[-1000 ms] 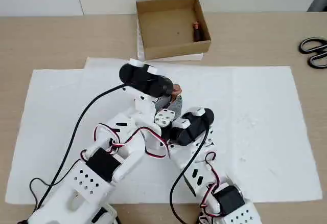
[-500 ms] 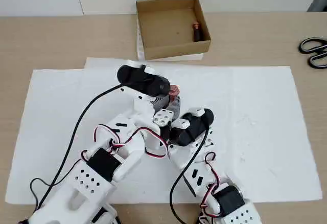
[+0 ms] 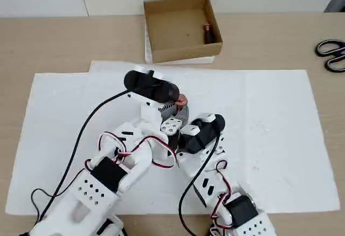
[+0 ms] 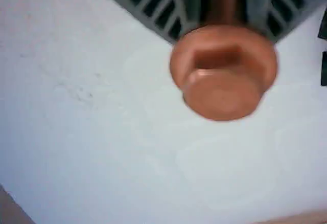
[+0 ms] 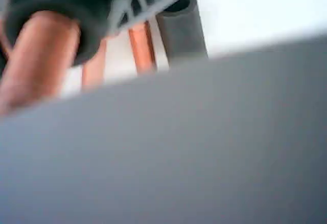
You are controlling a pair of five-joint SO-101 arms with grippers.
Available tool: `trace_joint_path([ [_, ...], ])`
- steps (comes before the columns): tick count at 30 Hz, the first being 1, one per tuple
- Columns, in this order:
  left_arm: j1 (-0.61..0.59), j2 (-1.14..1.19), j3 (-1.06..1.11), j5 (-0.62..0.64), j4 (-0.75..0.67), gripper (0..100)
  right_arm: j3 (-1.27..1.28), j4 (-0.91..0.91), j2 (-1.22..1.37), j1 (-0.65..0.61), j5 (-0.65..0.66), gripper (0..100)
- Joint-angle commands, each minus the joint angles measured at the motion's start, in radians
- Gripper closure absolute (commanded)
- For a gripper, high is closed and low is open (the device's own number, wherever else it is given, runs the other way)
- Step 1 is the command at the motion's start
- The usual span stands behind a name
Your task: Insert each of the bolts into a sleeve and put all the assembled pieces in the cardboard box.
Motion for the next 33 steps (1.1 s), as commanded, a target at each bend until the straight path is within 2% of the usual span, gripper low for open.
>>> trace_joint_path([
  [1,0.002,-0.020,-0.007,0.000,0.006,99,0.008,-0.025,-0.013,0.002,-0.006,99.5],
  [11,0.005,-0.020,-0.012,-0.008,0.069,98,0.008,-0.025,-0.013,0.002,-0.006,99.5],
  [21,-0.002,-0.020,-0.016,-0.031,0.157,73,0.008,-0.025,-0.013,0.002,-0.006,99.5],
  [25,-0.035,-0.021,-0.033,-0.140,0.209,68,0.008,-0.025,-0.013,0.002,-0.006,99.5],
  [33,-0.077,-0.020,-0.199,-0.367,0.519,68,0.008,-0.025,-0.013,0.002,-0.006,99.5],
])
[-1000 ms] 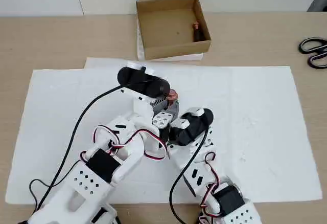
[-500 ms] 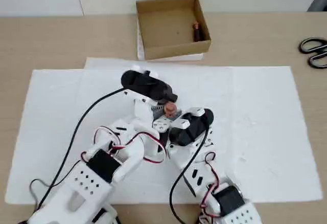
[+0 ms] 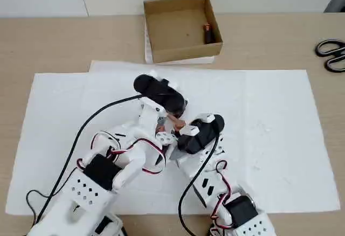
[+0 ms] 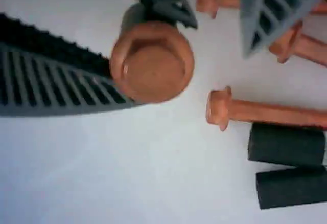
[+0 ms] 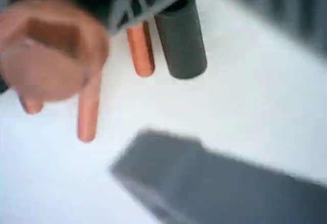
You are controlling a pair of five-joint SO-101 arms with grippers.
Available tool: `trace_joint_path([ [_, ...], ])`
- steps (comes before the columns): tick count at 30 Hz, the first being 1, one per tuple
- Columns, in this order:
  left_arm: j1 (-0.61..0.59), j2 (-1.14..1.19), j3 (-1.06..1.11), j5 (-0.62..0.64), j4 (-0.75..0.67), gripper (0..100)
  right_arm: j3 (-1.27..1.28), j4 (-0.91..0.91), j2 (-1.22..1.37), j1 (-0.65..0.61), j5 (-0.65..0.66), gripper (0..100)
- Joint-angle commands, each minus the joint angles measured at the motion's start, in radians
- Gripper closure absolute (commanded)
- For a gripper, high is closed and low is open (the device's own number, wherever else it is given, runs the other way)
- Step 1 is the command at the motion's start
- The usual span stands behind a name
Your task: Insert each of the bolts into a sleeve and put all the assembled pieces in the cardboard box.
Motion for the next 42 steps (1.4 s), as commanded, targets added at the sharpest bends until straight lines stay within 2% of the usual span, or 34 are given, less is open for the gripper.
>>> trace_joint_path([
  [1,-0.058,-0.014,-0.097,-0.092,0.132,68,0.008,-0.025,-0.013,0.002,-0.009,99.5],
  [5,-0.216,-0.014,-0.214,-0.153,0.256,68,0.008,-0.025,-0.013,0.016,-0.009,99.5],
  [8,-0.351,-0.014,-0.300,-0.209,0.318,68,0.005,-0.027,-0.013,0.081,-0.008,99.5],
  [17,-0.692,-0.014,-0.384,-0.230,0.330,68,-0.018,-0.012,-0.012,0.255,0.000,99.5],
  [22,-0.964,-0.012,-0.395,-0.213,0.330,68,-0.204,0.085,0.001,0.375,0.002,99.5],
  [25,-1.043,-0.005,-0.389,-0.203,0.342,68,-0.336,0.139,0.047,0.406,0.043,99.5],
  [31,-1.054,-0.005,-0.389,-0.153,0.411,68,-0.667,0.096,0.441,0.447,0.058,99.5],
  [37,-1.056,-0.006,-0.390,-0.118,0.445,68,-1.128,-0.058,1.047,0.444,0.055,99.5],
  [42,-1.128,-0.006,-0.389,-0.118,0.483,68,-1.553,-0.088,1.563,0.443,0.051,99.5],
])
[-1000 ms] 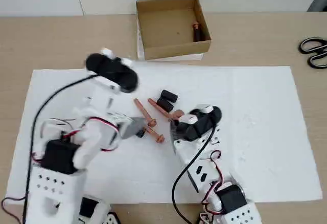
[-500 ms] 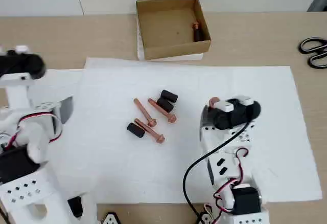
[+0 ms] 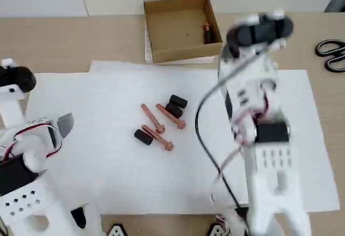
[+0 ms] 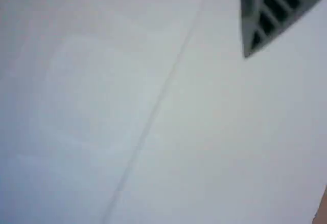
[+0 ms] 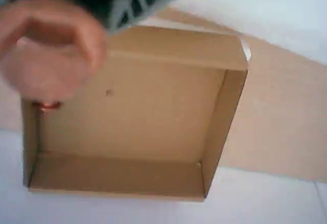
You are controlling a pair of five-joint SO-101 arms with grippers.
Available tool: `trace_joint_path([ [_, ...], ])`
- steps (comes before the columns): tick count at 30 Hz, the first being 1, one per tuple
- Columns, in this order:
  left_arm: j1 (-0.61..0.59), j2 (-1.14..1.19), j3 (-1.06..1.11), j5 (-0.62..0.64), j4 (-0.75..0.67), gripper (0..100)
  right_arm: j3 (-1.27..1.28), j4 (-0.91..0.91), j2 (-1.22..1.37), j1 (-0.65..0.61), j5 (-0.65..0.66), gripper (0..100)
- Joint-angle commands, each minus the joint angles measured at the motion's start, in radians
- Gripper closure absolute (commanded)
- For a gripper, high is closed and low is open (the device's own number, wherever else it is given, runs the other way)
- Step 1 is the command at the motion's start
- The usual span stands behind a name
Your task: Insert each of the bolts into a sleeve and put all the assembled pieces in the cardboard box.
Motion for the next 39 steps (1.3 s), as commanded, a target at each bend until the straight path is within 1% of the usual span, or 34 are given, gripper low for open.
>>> trace_joint_path([
  [1,-0.057,-0.006,-0.038,0.011,0.018,68,-0.390,-0.038,0.406,-0.001,0.002,99.5],
  [4,-0.103,-0.008,-0.038,0.011,0.040,68,-0.621,-0.038,0.671,-0.030,0.002,99.5],
  [9,-0.160,-0.012,-0.038,0.006,0.092,68,-0.974,-0.038,1.032,-0.111,0.002,99.5],
  [14,-0.204,-0.012,-0.038,0.005,0.149,68,-1.287,-0.038,1.311,-0.142,0.003,99.5],
  [19,-0.233,-0.014,-0.038,0.005,0.153,68,-1.528,-0.033,1.527,-0.137,0.006,99.5],
  [25,-0.233,-0.014,-0.038,0.005,0.153,68,-1.725,-0.033,1.710,-0.136,0.008,99.0],
  [29,-0.233,-0.014,-0.038,0.005,0.153,68,-1.818,-0.031,1.787,-0.136,0.008,98.3],
  [35,-0.233,-0.014,-0.038,0.005,0.153,68,-1.850,-0.028,1.814,-0.134,0.009,87.5],
  [39,-0.233,-0.014,-0.038,0.005,0.153,68,-1.857,-0.028,1.811,-0.131,0.009,88.3],
])
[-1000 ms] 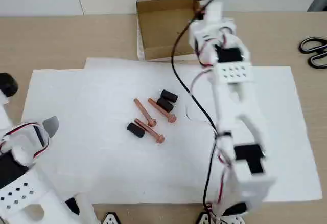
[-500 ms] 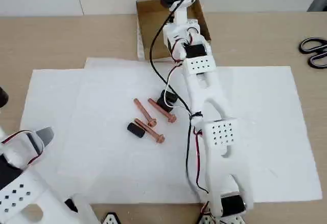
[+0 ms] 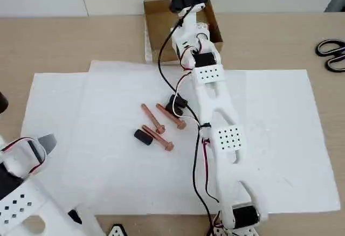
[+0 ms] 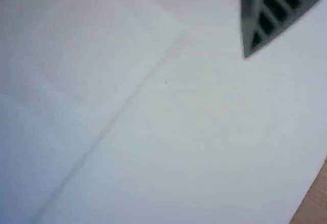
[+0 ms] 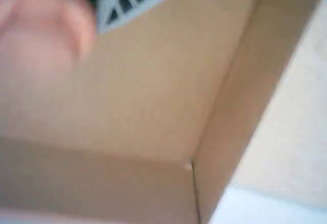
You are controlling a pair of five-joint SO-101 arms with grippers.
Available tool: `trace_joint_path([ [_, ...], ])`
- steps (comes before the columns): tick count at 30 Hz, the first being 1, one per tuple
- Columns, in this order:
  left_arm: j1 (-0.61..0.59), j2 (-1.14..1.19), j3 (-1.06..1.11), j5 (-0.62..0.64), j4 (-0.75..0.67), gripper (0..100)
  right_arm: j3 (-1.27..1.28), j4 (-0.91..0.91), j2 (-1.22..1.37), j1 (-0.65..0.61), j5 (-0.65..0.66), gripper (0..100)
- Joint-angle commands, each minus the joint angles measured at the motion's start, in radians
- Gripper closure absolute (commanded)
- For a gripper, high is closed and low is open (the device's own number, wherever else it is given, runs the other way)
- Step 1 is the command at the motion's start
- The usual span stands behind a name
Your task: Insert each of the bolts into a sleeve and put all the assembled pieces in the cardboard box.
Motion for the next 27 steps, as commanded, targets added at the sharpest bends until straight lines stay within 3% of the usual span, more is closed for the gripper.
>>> trace_joint_path([
  [1,-0.008,-0.014,-0.038,0.005,0.003,68,-0.080,-0.022,-0.030,0.008,0.008,88.3],
  [13,-0.008,-0.014,-0.033,0.005,0.003,68,-0.114,0.094,-0.168,0.021,0.008,88.3],
  [18,-0.008,-0.014,0.031,0.009,-0.034,68,-0.219,0.343,-0.377,0.002,0.008,88.3],
  [27,-0.008,-0.014,0.077,0.011,-0.060,68,-0.224,0.944,-0.664,-0.039,0.000,88.3],
])
